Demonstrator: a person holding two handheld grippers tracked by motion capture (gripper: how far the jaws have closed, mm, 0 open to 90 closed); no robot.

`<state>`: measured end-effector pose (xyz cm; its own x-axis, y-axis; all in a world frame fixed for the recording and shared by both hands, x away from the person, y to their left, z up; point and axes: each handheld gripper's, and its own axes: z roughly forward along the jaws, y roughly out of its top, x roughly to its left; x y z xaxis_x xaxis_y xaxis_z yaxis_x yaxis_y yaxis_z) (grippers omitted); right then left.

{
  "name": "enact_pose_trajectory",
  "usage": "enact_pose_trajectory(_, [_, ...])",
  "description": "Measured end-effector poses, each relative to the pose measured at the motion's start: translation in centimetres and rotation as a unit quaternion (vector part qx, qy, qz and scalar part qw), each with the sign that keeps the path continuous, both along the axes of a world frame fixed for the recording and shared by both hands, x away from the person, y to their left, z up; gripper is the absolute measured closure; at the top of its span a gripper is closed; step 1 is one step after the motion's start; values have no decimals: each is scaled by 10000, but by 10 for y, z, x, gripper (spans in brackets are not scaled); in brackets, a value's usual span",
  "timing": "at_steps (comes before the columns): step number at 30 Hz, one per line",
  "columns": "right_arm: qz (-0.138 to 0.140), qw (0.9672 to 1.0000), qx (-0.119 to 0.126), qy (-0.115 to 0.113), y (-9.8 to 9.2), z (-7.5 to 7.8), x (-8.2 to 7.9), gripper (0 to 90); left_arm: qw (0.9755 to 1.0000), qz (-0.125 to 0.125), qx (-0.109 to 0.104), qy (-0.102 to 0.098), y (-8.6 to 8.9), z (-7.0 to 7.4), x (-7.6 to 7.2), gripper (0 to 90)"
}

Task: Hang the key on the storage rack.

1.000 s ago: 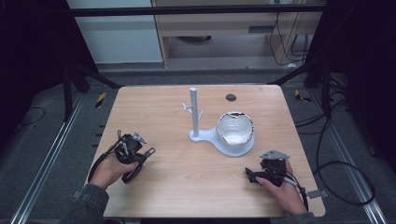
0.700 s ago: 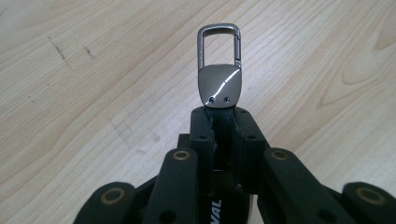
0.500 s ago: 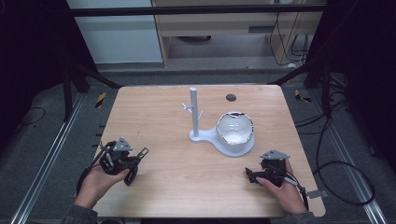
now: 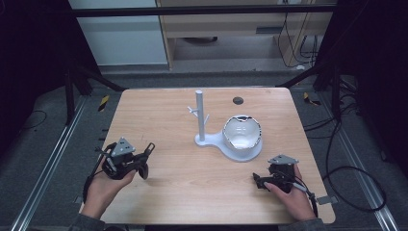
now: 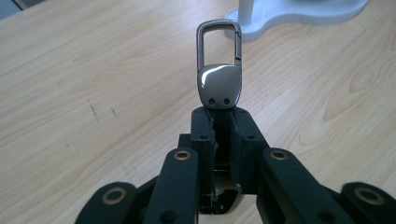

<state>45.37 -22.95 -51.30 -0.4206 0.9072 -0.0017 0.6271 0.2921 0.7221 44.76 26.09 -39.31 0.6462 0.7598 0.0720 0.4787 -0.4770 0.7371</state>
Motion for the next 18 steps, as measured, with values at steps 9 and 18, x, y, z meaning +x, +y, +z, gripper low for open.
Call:
enact_pose_trajectory(9, [-11, 10000, 12, 4, 0, 0, 0, 6, 9993, 4, -321, -178, -10, 3, 6, 808])
enact_pose_trajectory(18, [-23, 10000, 14, 1, 0, 0, 1, 7, 9993, -87, -309, -173, -25, 0, 19, 808])
